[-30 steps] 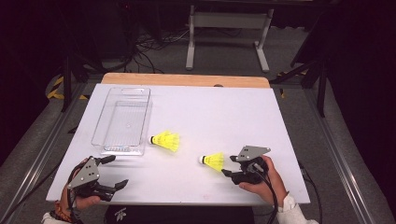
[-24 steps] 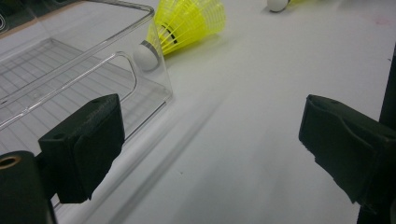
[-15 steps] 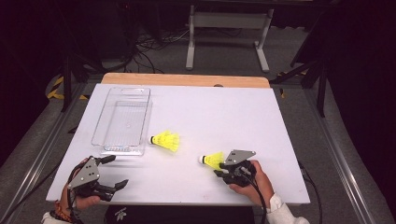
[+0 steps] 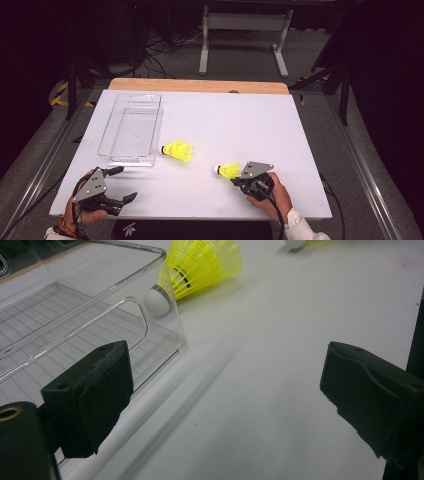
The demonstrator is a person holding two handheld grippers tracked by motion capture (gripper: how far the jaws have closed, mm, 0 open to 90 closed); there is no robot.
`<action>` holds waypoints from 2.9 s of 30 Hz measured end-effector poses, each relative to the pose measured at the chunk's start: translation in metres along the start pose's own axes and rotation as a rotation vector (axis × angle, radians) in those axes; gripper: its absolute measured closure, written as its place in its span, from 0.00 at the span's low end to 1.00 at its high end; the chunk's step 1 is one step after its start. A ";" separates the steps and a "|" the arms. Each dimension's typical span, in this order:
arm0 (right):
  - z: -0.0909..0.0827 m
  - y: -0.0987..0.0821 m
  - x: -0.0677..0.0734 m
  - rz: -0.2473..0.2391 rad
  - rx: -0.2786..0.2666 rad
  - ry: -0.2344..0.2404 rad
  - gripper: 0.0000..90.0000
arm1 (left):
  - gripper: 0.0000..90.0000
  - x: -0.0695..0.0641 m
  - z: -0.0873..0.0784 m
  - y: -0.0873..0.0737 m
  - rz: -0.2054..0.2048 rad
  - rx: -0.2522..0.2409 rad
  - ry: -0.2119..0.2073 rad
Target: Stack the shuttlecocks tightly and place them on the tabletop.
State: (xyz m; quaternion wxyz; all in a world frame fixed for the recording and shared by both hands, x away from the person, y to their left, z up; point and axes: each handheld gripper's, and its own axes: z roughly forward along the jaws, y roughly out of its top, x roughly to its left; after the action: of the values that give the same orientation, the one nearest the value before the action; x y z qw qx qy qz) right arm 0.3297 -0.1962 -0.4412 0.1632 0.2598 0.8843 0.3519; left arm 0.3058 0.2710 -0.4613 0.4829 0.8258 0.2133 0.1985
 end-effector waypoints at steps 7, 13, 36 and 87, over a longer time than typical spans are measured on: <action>-0.004 0.008 -0.001 0.023 -0.079 -0.025 1.00 | 0.09 -0.001 0.001 0.000 0.004 0.004 0.001; 0.003 0.018 0.000 0.017 -0.094 -0.025 1.00 | 0.08 0.000 0.000 0.000 0.000 0.000 -0.001; 0.073 0.071 0.005 -0.023 -0.081 0.021 1.00 | 0.09 0.000 -0.001 -0.001 -0.003 -0.002 -0.007; 0.097 0.089 -0.016 -0.086 -0.051 0.083 0.69 | 0.09 0.000 -0.002 -0.002 -0.001 -0.006 -0.014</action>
State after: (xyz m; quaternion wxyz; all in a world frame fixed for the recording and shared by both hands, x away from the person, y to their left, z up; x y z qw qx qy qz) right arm 0.4195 -0.0983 -0.4448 0.1478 0.2024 0.8915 0.3774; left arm 0.3050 0.2731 -0.4618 0.4869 0.8256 0.2096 0.1934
